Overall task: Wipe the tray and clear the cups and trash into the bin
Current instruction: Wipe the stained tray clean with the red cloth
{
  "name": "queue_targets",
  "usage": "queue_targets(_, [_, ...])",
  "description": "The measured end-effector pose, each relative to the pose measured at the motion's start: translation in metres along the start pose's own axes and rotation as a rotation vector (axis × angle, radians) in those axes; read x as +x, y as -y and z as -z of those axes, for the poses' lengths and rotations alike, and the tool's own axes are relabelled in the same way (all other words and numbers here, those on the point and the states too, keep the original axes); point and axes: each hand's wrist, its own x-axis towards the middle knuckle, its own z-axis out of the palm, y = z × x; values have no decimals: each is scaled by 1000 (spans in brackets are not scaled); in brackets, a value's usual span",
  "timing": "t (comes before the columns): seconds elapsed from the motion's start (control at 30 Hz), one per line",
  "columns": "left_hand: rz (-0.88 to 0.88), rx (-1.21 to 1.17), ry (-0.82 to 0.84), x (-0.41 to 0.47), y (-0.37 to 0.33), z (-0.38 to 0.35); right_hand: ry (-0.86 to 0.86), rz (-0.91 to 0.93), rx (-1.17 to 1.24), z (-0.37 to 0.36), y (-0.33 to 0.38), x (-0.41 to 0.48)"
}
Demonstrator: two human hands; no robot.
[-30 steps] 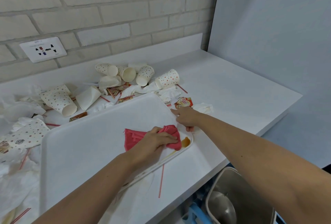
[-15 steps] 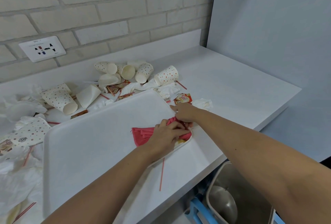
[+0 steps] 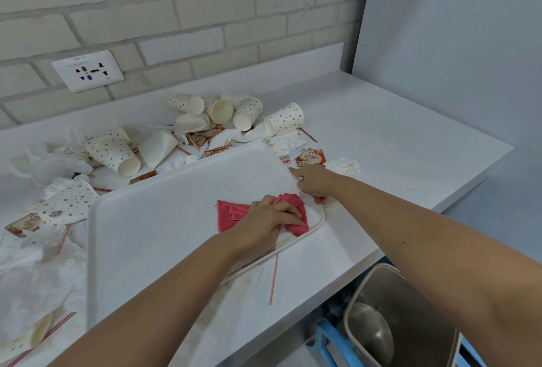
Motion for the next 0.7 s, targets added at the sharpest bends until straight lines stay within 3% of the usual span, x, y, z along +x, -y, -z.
queue_targets(0.4, [24, -133, -11, -29, 35, 10, 2, -9, 34, 0, 1, -3])
queue_targets(0.7, [32, -28, -101, 2, 5, -5, -1, 8, -23, 0, 2, 1])
